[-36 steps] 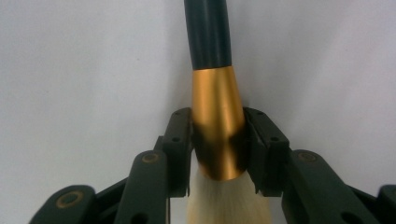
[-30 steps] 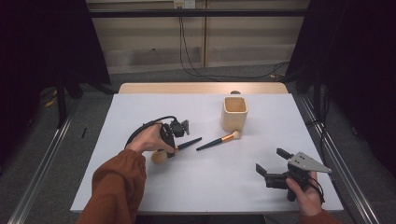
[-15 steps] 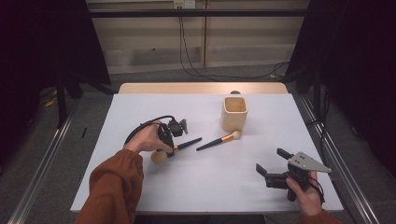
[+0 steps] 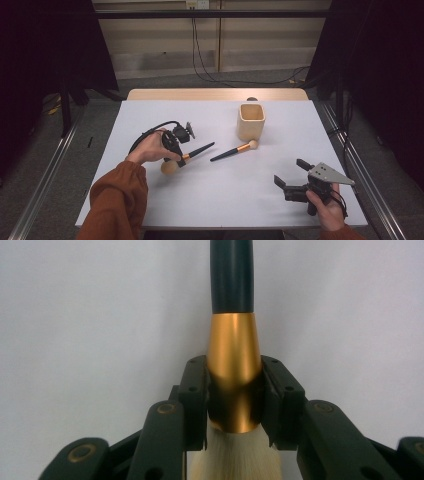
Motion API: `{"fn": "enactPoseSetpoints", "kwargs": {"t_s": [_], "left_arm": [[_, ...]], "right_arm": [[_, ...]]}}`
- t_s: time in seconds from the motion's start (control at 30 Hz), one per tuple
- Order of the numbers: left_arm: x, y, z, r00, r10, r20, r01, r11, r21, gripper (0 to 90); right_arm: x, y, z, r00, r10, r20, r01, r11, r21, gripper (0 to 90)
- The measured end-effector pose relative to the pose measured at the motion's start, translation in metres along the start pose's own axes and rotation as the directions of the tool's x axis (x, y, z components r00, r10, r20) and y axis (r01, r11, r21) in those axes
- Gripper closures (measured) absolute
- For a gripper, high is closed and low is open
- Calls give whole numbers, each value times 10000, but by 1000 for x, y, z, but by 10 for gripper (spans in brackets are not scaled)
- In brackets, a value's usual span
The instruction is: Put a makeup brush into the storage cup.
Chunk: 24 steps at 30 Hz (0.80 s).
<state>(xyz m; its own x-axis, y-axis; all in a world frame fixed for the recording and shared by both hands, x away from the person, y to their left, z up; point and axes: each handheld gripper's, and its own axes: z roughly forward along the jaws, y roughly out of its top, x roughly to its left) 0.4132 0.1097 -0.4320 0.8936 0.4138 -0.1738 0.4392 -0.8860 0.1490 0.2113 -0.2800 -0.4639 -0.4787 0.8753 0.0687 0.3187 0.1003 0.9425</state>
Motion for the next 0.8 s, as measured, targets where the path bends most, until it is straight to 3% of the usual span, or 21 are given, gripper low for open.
{"fn": "enactPoseSetpoints", "kwargs": {"t_s": [0.03, 0.13, 0.2, 0.27, 0.3, 0.33, 0.43, 0.5, 0.57, 0.6, 0.63, 0.73, 0.77, 0.8], "left_arm": [[2, -2, -5, 9999, -170, 13, 171, 9987, -476, 668], [4, -5, -10, 9997, -226, 22, 227, 9968, -764, 667], [6, -10, -15, 9991, -423, -106, 406, 9909, -1281, 667], [7, -12, -16, 9989, -453, -105, 434, 9896, -1374, 667], [8, -13, -16, 9985, -543, 84, 550, 9861, -1565, 667], [9, -16, -16, 9978, -638, -154, 603, 9840, -1676, 667], [12, -21, -16, 9959, -873, -255, 807, 9774, -1954, 666], [15, -26, -16, 9936, -1122, -129, 1058, 9645, -2418, 667], [17, -29, -19, 9928, -1191, -113, 1118, 9574, -2663, 667], [17, -32, -22, 9899, -1401, -225, 1266, 9438, -3052, 667], [17, -32, -22, 9899, -1401, -225, 1266, 9438, -3052, 667], [17, -36, -25, 9876, -1535, -314, 1328, 9264, -3524, 667], [17, -38, -26, 9865, -1604, -331, 1372, 9199, -3675, 667], [17, -40, -28, 9862, -1598, -438, 1296, 9084, -3975, 667]], "right_arm": [[0, 0, 0, 10000, 7, -9, -7, 10000, 6, 0], [0, 0, 0, 10000, -1, -8, 1, 10000, 3, 0], [0, 0, 0, 10000, -34, -24, 34, 10000, -14, 0], [0, 0, 0, 10000, -26, -15, 26, 10000, -18, 0], [0, 0, 0, 10000, -31, -15, 31, 10000, -22, 0], [0, 0, 0, 10000, -22, -21, 22, 10000, -20, 0], [0, 0, 0, 10000, -10, -21, 10, 10000, -23, 0], [0, 0, 0, 10000, -10, -1, 10, 10000, -30, 0], [0, 0, 0, 10000, -4, 5, 4, 10000, -29, 0], [0, 0, 0, 10000, 12, 10, -12, 10000, -27, 0], [0, 0, 0, 10000, 13, 7, -13, 10000, -27, 0], [0, 0, 0, 10000, 8, 8, -8, 10000, -41, 0], [0, 0, 0, 10000, 20, -12, -20, 10000, -43, 0], [0, 0, 0, 10000, 69, -16, -69, 10000, -61, 0]]}}
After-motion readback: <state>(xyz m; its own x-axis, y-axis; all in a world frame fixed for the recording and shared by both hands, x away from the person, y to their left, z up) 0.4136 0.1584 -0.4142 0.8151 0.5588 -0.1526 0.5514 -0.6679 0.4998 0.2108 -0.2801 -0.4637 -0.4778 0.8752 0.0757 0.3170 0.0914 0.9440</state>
